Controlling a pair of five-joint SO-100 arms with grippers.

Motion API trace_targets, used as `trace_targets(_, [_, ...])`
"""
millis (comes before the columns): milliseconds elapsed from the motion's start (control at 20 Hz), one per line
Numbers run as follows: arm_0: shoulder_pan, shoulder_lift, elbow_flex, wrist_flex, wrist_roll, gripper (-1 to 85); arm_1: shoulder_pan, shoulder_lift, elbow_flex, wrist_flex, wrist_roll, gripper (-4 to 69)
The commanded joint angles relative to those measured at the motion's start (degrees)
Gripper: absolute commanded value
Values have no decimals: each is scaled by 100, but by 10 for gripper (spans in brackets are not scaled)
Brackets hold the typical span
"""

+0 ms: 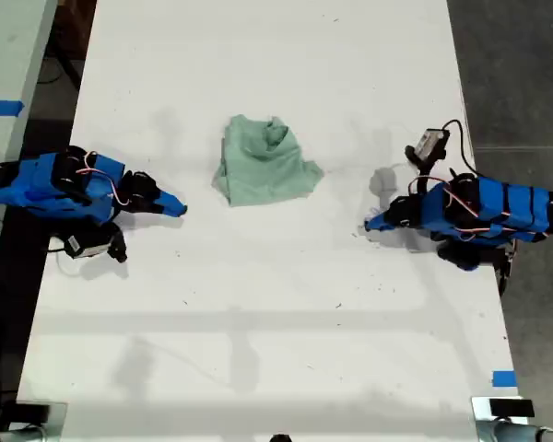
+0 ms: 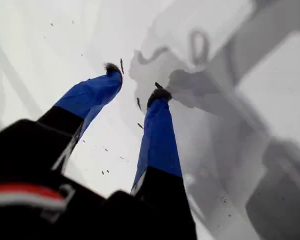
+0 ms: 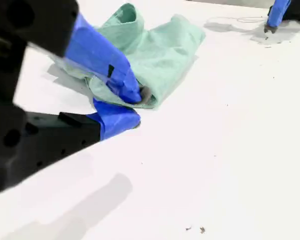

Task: Fold t shirt

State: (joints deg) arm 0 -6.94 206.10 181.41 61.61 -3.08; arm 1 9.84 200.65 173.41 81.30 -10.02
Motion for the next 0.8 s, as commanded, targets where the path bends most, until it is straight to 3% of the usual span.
trace_targets(0, [-105, 35, 44, 0, 105, 116, -9, 44, 237, -105, 193, 153])
trace_targets(200, [-18, 35, 44, 0, 105, 116, -237, 44, 325, -211, 1731, 159])
trace_targets(300, [-18, 35, 44, 9, 105, 116, -299, 44, 352, -237, 308, 167])
trace_targets(750, [-18, 35, 44, 9, 105, 116, -237, 44, 352, -237, 308, 167])
